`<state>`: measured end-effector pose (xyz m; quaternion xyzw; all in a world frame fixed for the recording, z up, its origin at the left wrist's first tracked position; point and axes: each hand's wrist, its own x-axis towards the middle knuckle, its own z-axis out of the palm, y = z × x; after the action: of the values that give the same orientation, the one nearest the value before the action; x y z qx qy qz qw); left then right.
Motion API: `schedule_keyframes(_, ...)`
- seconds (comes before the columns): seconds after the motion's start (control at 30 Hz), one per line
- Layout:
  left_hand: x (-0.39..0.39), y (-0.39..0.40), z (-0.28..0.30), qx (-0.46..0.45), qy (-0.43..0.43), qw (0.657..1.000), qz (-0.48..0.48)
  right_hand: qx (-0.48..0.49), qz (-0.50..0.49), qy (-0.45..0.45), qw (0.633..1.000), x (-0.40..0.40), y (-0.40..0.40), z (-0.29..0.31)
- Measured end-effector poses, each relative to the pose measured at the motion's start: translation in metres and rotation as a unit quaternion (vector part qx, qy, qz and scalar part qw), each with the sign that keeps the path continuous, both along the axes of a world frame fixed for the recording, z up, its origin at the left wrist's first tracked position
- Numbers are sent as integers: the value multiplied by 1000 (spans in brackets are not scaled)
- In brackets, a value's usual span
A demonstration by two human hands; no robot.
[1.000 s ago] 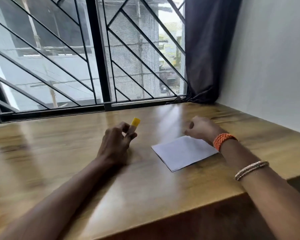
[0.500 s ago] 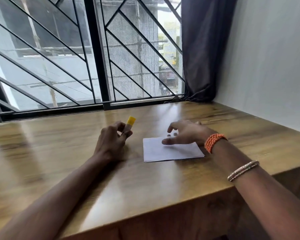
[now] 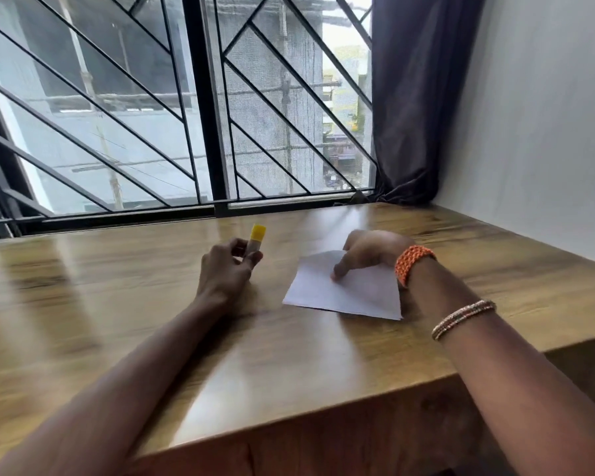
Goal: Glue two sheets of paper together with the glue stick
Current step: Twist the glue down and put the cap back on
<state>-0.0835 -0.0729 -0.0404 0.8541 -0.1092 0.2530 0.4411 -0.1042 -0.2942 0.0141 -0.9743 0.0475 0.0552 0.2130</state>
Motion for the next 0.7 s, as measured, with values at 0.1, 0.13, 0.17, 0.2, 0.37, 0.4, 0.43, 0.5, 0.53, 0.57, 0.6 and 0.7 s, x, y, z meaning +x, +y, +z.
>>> schedule_keyframes(0.1,8,9,0,-90,32,995,29,180,-59,-79,979,14,15,-1)
schedule_keyframes(0.13,11,13,1,-118,47,991,33,225,-72,-98,967,20,23,-1)
schedule_keyframes(0.17,14,17,1,-141,62,988,34,248,-78,-109,960,26,30,-1)
schedule_keyframes(0.2,17,22,2,-154,72,985,38,253,-76,-114,958,32,39,-1)
schedule_keyframes(0.37,33,36,3,-166,69,982,61,191,-105,-150,964,64,69,-8)
schedule_keyframes(0.4,37,35,3,-168,65,982,64,172,-115,-158,965,69,72,-10)
schedule_keyframes(0.43,42,35,3,-168,60,981,70,151,-122,-168,967,74,74,-12)
schedule_keyframes(0.5,52,36,3,-161,48,982,84,103,-126,-192,968,81,76,-18)
schedule_keyframes(0.53,58,37,4,-150,48,984,89,73,-125,-201,969,85,76,-21)
schedule_keyframes(0.57,64,37,5,-130,53,986,93,37,-122,-206,970,88,75,-24)
schedule_keyframes(0.6,70,38,5,-93,64,989,93,1,-118,-205,972,92,73,-27)
schedule_keyframes(0.7,82,36,6,41,95,992,76,-79,-111,-196,971,99,70,-35)
